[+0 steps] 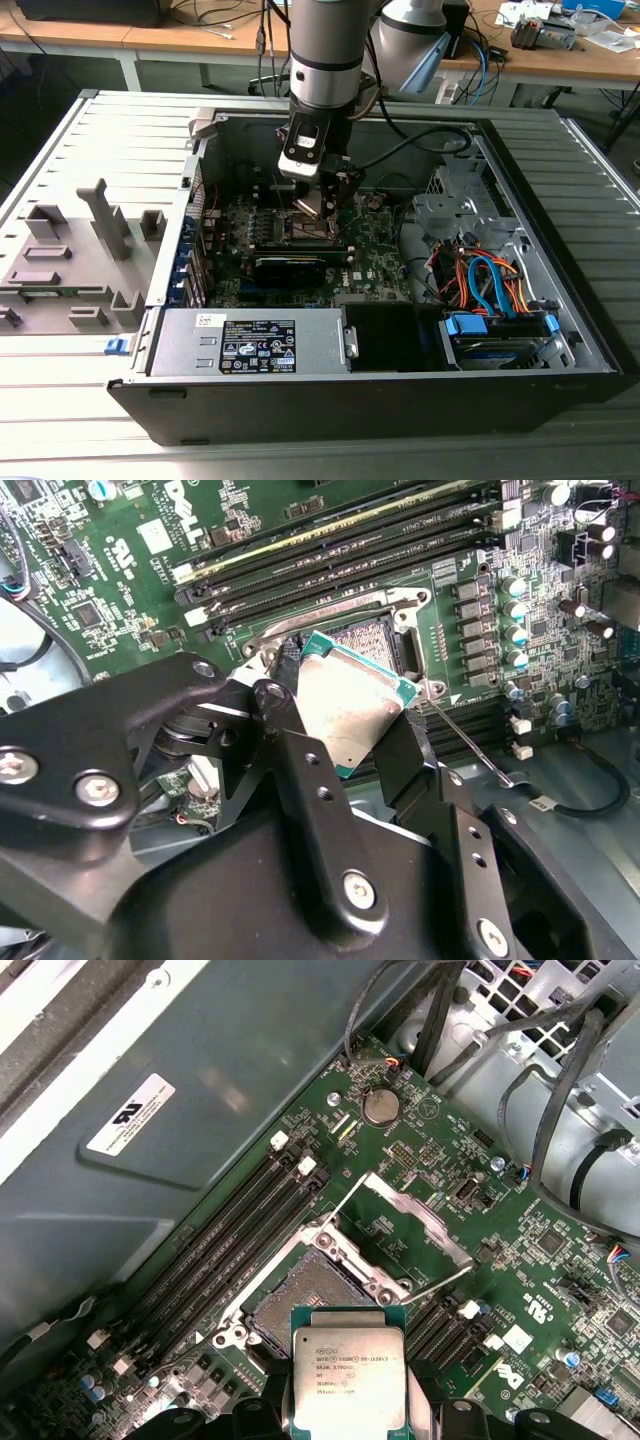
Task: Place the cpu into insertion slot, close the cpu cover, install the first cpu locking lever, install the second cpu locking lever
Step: 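Place the cpu into insertion slot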
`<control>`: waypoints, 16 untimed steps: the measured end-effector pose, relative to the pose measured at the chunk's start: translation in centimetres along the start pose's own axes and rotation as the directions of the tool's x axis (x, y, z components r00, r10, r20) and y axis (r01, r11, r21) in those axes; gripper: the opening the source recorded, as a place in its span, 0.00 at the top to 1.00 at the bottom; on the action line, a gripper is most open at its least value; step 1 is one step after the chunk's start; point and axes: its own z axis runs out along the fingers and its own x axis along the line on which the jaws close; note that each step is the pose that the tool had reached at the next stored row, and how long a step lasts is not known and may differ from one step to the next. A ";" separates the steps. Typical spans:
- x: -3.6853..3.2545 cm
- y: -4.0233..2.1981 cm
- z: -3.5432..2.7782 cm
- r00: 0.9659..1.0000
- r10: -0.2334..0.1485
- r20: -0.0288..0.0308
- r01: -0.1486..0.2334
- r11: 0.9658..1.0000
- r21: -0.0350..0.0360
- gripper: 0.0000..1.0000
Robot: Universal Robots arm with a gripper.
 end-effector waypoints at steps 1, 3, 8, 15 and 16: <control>0.00 0.00 0.00 1.000 0.001 0.000 -0.001 1.000 0.000 0.46; 0.00 0.00 0.01 1.000 0.006 0.000 -0.006 1.000 0.000 0.46; 0.00 0.00 0.02 1.000 0.014 0.000 -0.014 1.000 0.000 0.46; 0.00 0.00 0.05 1.000 0.028 0.003 -0.028 1.000 0.002 0.46; 0.00 0.00 0.05 1.000 0.030 0.004 -0.030 1.000 0.002 0.46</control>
